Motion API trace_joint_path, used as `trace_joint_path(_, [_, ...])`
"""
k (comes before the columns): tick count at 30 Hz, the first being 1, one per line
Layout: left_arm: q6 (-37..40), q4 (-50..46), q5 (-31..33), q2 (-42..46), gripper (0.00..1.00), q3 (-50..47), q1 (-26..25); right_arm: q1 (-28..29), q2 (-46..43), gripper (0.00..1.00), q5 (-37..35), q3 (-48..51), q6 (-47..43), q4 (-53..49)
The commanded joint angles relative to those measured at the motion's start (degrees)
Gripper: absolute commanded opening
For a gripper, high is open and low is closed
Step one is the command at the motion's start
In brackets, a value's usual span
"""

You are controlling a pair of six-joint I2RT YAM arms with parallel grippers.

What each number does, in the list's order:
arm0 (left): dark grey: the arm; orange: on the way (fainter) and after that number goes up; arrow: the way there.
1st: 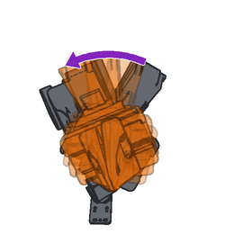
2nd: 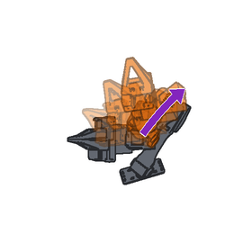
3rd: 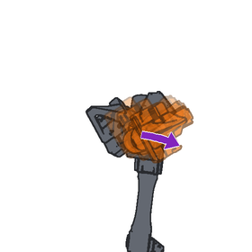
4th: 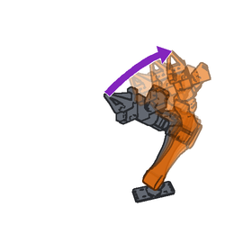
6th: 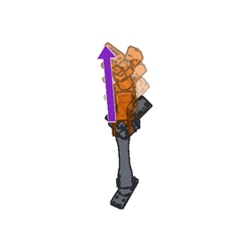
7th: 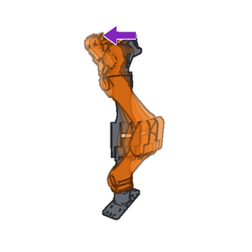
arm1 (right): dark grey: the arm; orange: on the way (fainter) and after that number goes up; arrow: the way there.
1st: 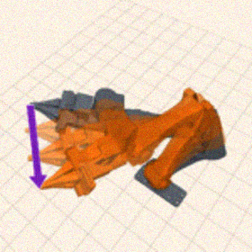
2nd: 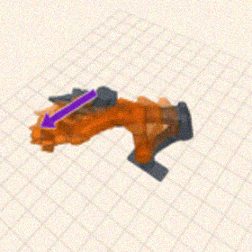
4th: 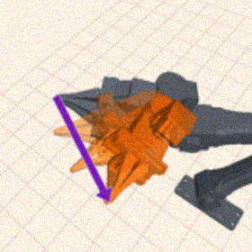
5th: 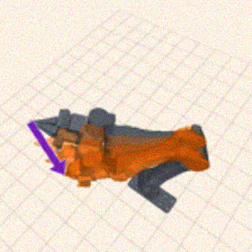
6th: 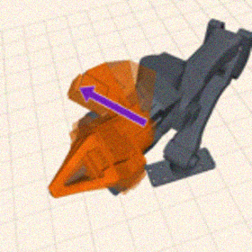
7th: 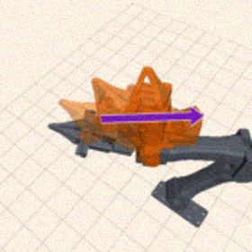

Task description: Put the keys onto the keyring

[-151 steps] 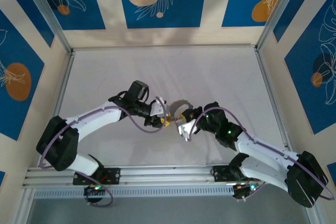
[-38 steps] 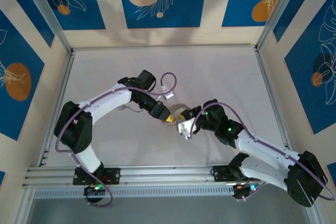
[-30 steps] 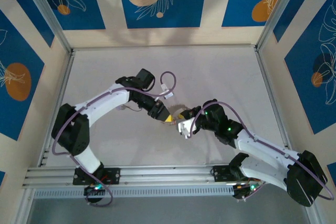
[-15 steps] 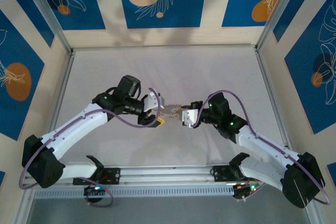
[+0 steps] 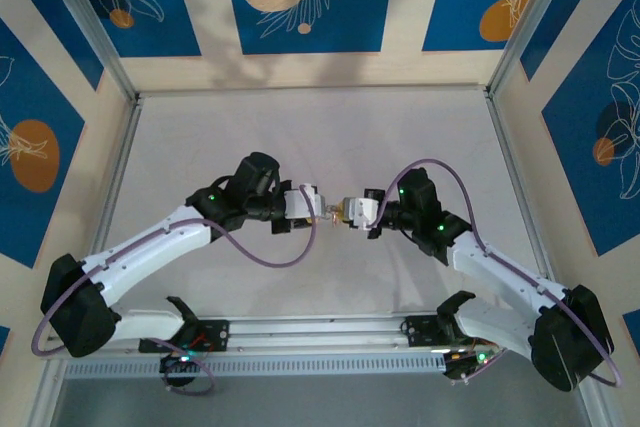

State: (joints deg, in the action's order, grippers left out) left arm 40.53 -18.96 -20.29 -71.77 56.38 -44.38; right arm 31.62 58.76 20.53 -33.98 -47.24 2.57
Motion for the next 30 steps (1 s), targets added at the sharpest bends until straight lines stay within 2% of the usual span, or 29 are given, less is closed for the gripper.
trace_joint_path(1, [1.2, 0.7, -0.4, 2.0, 0.29, -0.6, -0.4, -0.6, 0.7, 0.0, 3.5, -3.6, 2.7, -2.1])
trace_joint_path(10, [1.0, 0.0, -0.5, 3.2, 0.17, -1.3, -0.4, -1.4, 1.3, 0.0, 4.6, -4.1, 6.5, -2.0])
trace_joint_path(19, [1.0, 2.2, 0.9, 3.0, 0.36, -2.1, -0.8, -3.0, 1.6, 0.0, 5.2, -4.4, 11.8, -1.4])
trace_joint_path(22, [1.5, 2.7, 2.2, 3.1, 0.35, -2.2, -1.3, -3.5, 2.2, 0.0, 5.2, -4.9, 12.9, -1.4])
trace_joint_path(25, [1.7, 3.3, 3.9, 3.0, 0.27, -2.5, -1.7, -3.7, 2.7, 0.0, 5.5, -5.2, 13.6, -1.3])
trace_joint_path(30, [2.2, 4.1, 3.9, 1.8, 0.28, -2.3, -2.0, -3.8, 2.8, 0.0, 7.4, -5.1, 14.1, -0.8])
